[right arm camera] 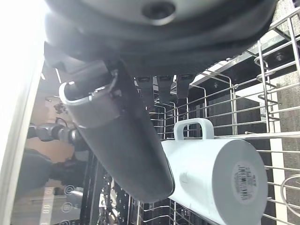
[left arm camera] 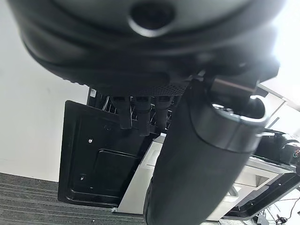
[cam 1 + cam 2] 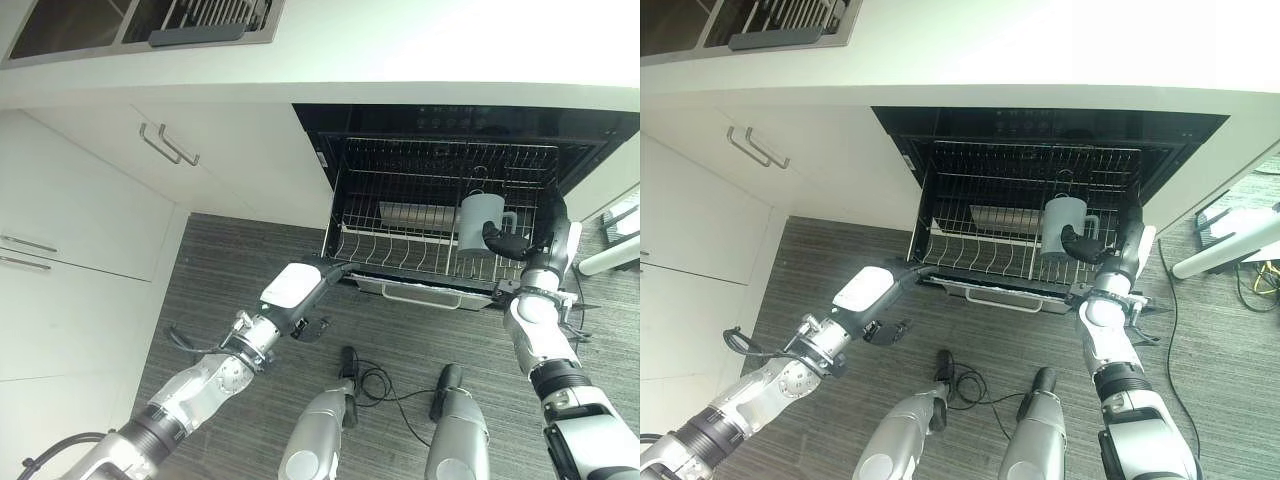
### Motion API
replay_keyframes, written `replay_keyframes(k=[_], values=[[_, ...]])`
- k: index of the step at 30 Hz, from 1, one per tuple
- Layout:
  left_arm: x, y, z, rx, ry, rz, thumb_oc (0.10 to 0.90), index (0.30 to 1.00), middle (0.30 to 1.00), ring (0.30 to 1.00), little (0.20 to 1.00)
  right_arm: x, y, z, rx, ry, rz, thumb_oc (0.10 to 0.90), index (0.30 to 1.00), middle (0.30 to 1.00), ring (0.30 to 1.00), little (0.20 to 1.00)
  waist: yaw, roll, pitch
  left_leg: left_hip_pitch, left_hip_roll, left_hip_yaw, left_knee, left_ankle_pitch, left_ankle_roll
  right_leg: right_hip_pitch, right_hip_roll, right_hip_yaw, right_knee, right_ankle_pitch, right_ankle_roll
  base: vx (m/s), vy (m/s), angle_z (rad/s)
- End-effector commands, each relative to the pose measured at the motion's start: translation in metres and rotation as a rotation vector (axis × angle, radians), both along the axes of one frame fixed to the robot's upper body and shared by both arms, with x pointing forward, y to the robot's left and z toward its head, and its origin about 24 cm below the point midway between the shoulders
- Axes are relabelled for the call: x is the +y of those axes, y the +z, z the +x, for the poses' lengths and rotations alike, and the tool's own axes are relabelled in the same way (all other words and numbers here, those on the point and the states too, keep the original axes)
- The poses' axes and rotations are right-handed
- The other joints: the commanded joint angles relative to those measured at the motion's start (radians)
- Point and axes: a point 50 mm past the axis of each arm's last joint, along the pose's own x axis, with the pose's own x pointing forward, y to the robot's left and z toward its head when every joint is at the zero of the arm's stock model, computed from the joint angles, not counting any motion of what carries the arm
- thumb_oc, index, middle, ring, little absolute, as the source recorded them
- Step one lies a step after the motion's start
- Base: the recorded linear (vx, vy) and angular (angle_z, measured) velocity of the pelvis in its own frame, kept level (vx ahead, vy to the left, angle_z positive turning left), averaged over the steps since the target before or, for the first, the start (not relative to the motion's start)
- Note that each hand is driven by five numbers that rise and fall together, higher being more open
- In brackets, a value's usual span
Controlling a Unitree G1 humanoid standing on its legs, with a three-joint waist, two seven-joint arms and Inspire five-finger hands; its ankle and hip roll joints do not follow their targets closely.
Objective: Place the dishes in the dishwasher.
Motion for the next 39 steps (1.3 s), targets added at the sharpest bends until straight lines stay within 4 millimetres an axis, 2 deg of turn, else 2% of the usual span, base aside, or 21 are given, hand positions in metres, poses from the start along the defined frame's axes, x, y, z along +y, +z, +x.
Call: replay_keyframes(k=[1,12,21,23,25,27,29,32,39], values=[[-0.009,0.037,0.004,-0.205,-0.009,-0.145,0.800,0.900,0.900,0.900,0.900,-0.002,0.005,-0.020,-0.072,-0.097,-0.214,0.800,0.900,0.900,0.900,0.900,-0.026,-0.006,-0.027,0.016,0.018,0.092,0.155,-0.273,0.008,0.062,0.017,0.058,-0.142,0.000,0.068,0.00,0.009,-0.10],[-0.004,0.030,-0.003,-0.206,0.018,-0.150,0.800,0.900,0.900,0.900,0.900,0.006,0.001,-0.036,-0.084,-0.133,-0.269,0.800,0.900,0.900,0.900,0.900,-0.046,-0.018,-0.031,0.020,0.022,0.104,0.155,-0.279,0.007,0.060,0.017,0.065,-0.142,-0.005,0.072,0.00,0.003,-0.02],[0.001,0.025,-0.008,-0.203,0.040,-0.151,0.800,0.900,0.900,0.900,0.900,0.019,0.003,-0.044,-0.160,-0.047,-0.239,0.800,0.900,0.900,0.900,0.900,-0.052,-0.034,-0.045,0.035,0.033,0.108,0.155,-0.280,0.007,0.077,0.023,0.059,-0.142,-0.012,0.067,0.00,0.000,0.00],[0.004,0.023,-0.010,-0.203,0.061,-0.159,0.800,0.900,0.900,0.900,0.900,0.027,0.007,-0.048,-0.214,0.015,-0.209,0.800,0.900,0.900,0.900,0.900,-0.056,-0.042,-0.051,0.051,0.036,0.109,0.155,-0.286,0.005,0.094,0.025,0.058,-0.142,-0.022,0.066,0.05,0.013,-0.01],[0.012,0.019,-0.014,-0.199,0.106,-0.170,0.800,0.900,0.900,0.900,0.900,0.034,0.018,-0.061,-0.320,0.108,-0.162,0.800,0.900,0.900,0.900,0.900,-0.068,-0.059,-0.068,0.069,0.048,0.113,0.155,-0.288,0.005,0.113,0.032,0.053,-0.142,-0.031,0.062,0.05,-0.010,-0.03],[0.017,0.017,-0.017,-0.195,0.126,-0.176,0.800,0.900,0.900,0.900,0.900,0.038,0.023,-0.068,-0.365,0.154,-0.173,0.800,0.900,0.900,0.900,0.900,-0.072,-0.067,-0.077,0.073,0.055,0.114,0.155,-0.282,0.005,0.120,0.036,0.049,-0.142,-0.030,0.057,0.01,-0.031,-0.06],[0.024,0.013,-0.022,-0.181,0.158,-0.177,0.800,0.900,0.900,0.900,0.900,0.044,0.033,-0.078,-0.435,0.212,-0.178,0.800,0.900,0.900,0.900,0.900,-0.074,-0.087,-0.095,0.093,0.064,0.116,0.155,-0.292,0.004,0.149,0.044,0.040,-0.142,-0.045,0.056,0.04,-0.061,-0.09],[0.027,0.009,-0.026,-0.175,0.176,-0.176,0.800,0.900,0.900,0.900,0.900,0.046,0.039,-0.084,-0.479,0.247,-0.171,0.800,0.900,0.900,0.900,0.900,-0.072,-0.099,-0.113,0.098,0.074,0.114,0.155,-0.290,0.003,0.164,0.052,0.030,-0.142,-0.049,0.050,0.03,-0.065,-0.06],[0.035,-0.004,-0.038,-0.159,0.246,-0.202,0.800,0.900,0.900,0.900,0.900,0.053,0.065,-0.103,-0.633,0.349,-0.182,0.800,0.900,0.900,0.900,0.900,-0.057,-0.126,-0.182,0.138,0.109,0.105,0.155,-0.302,-0.012,0.255,0.094,-0.008,-0.142,-0.103,0.028,0.07,-0.075,-0.01]])
